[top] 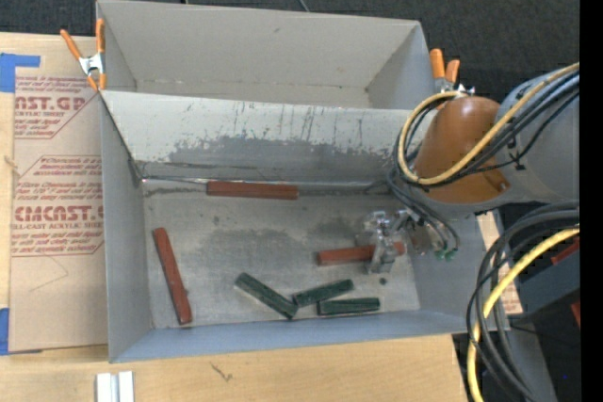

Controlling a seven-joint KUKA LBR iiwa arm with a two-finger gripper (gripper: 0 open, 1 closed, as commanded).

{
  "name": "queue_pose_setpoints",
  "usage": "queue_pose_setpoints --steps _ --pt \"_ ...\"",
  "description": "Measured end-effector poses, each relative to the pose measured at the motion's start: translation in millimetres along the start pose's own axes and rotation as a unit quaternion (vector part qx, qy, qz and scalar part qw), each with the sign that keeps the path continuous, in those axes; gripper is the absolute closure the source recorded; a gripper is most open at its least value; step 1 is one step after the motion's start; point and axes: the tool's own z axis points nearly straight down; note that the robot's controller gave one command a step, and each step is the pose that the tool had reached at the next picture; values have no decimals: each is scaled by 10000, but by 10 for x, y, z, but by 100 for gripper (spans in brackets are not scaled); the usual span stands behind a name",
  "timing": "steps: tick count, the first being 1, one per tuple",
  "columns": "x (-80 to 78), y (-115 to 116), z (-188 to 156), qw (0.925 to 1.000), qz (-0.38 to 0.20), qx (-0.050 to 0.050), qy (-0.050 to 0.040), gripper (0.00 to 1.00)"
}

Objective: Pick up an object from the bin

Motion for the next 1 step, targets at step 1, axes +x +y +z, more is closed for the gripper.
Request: queue_pose_setpoints --steps 1 --pt "-288 85 -1477 10000 -28 4 -17 100"
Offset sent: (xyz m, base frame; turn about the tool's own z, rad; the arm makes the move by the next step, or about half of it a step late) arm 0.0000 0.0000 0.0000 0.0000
